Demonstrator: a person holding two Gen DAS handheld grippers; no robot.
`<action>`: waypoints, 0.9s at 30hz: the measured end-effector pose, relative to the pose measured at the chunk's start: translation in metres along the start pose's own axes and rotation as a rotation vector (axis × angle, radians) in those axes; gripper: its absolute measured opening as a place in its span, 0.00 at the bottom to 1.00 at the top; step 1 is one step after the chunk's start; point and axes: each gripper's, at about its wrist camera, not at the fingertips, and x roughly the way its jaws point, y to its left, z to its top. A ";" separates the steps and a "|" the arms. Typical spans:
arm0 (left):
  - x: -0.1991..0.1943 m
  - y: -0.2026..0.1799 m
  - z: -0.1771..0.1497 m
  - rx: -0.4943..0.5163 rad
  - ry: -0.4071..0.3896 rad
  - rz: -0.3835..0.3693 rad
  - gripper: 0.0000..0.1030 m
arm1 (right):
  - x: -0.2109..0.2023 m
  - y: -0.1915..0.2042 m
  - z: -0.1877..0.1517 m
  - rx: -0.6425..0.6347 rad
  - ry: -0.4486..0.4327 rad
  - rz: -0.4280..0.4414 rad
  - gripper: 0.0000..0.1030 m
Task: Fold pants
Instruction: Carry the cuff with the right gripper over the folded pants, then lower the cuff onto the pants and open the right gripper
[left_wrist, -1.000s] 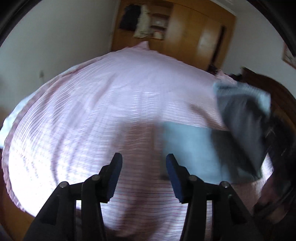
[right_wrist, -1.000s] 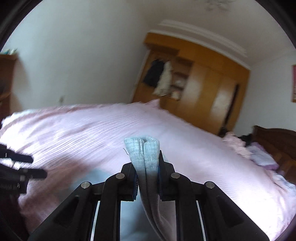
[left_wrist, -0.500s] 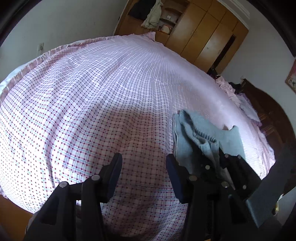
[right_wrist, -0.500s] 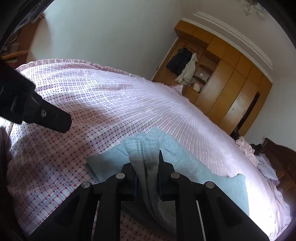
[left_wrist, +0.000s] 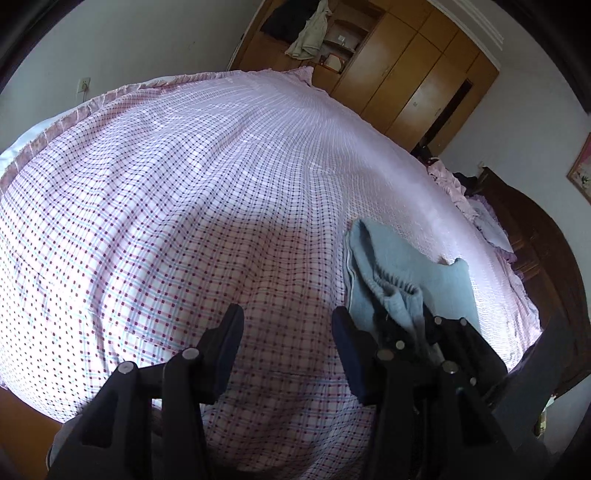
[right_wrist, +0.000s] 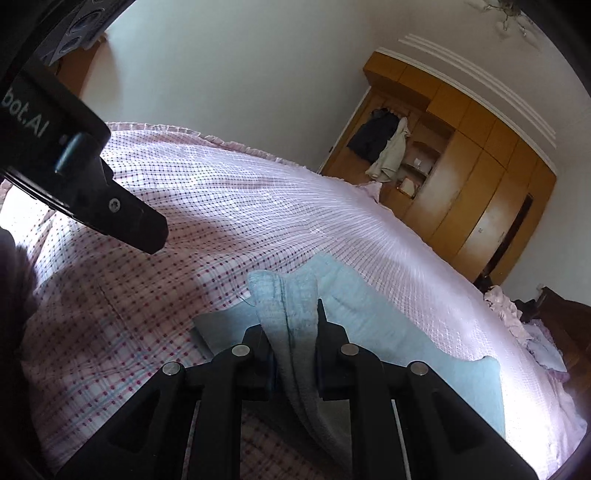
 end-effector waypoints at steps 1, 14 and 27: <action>0.000 0.000 0.000 0.000 0.000 0.005 0.51 | 0.001 0.000 -0.001 -0.002 0.005 0.006 0.08; 0.001 0.001 -0.001 -0.006 0.001 0.010 0.51 | -0.009 0.005 -0.011 -0.010 0.004 0.042 0.08; 0.000 0.002 0.000 -0.008 0.002 0.011 0.52 | -0.017 -0.001 -0.008 0.054 -0.003 0.179 0.30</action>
